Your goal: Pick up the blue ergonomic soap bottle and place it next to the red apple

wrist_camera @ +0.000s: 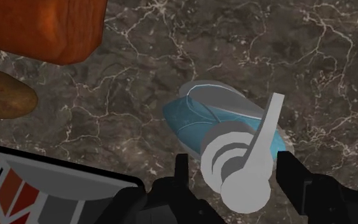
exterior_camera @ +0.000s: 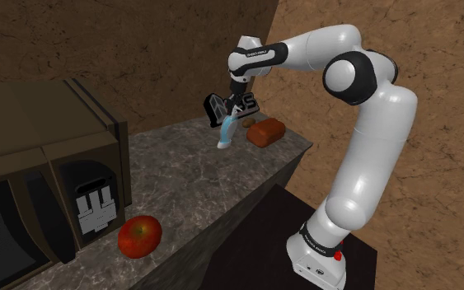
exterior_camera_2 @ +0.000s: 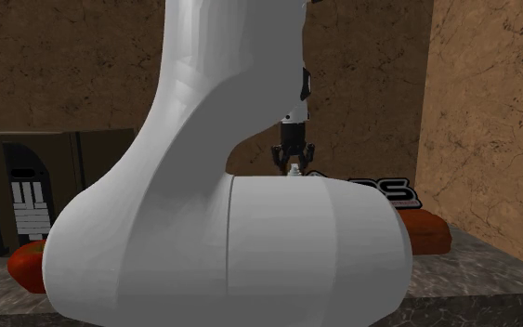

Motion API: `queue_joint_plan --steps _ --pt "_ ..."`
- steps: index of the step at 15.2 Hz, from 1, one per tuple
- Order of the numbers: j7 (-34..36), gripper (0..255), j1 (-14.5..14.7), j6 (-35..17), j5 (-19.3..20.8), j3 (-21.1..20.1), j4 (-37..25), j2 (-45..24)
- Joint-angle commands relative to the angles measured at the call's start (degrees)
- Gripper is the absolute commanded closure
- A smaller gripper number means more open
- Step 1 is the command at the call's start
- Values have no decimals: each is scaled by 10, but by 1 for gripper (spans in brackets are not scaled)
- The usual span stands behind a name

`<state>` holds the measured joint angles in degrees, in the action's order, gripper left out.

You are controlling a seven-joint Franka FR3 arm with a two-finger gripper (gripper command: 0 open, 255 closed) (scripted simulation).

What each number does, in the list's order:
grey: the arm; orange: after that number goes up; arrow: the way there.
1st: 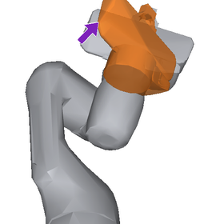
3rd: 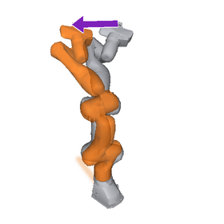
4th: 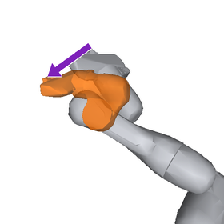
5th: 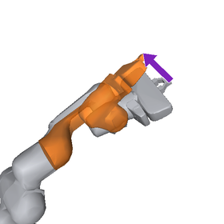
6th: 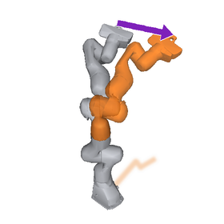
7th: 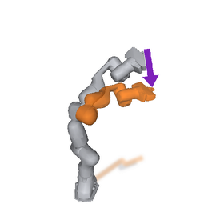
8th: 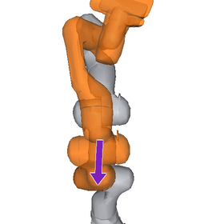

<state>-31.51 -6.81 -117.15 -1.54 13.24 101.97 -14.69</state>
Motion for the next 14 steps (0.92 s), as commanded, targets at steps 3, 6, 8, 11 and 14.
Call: queue_joint_plan --steps 3,6,8,11,14 --pt "0 255 0 0 0 0 0 0" --pt "0 255 0 0 0 0 0 0" --pt "0 255 0 0 0 0 0 0" --pt "0 255 0 14 1 0 -9 5" --pt "1 255 0 35 3 1 -25 11"
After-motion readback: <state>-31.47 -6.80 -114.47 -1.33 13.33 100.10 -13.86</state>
